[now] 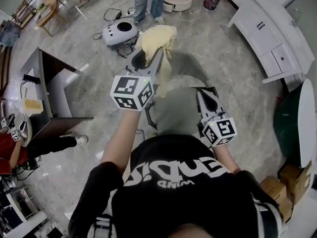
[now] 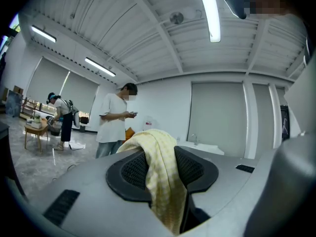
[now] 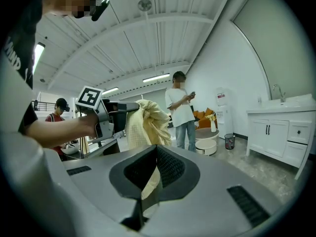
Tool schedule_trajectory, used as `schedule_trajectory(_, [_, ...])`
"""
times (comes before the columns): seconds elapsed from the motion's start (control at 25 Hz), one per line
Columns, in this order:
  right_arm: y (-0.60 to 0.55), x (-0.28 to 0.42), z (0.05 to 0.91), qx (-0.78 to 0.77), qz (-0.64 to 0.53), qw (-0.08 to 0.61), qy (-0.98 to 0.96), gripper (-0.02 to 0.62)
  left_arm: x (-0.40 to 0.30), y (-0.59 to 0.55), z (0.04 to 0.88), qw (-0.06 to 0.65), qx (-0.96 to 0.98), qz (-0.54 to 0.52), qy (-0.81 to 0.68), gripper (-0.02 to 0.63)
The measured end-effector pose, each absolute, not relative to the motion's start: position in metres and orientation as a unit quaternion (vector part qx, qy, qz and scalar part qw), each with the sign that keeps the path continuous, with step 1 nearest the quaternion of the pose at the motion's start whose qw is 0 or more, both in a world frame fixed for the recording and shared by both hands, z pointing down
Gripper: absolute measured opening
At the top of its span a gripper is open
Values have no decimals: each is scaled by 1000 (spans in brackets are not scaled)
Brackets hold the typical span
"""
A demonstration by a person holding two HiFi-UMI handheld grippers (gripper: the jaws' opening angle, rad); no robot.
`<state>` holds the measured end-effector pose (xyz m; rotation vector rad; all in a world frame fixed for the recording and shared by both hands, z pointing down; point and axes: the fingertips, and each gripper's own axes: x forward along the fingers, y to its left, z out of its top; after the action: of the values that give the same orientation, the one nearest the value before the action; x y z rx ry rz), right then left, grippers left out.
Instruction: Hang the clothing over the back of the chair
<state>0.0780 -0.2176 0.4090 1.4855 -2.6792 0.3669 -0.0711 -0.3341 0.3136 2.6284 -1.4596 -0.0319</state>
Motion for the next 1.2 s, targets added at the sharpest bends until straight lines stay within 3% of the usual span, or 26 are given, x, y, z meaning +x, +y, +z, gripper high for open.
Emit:
schedule_trajectory(0.48, [-241,101,418,486,133,36,-863,14,-55,-381,322,78,865,-14,-495,160])
schedule_trajectory(1.2, [-257,133,445,494,166,60,-851,14,-44,-413,420,136,842,28,-521,160])
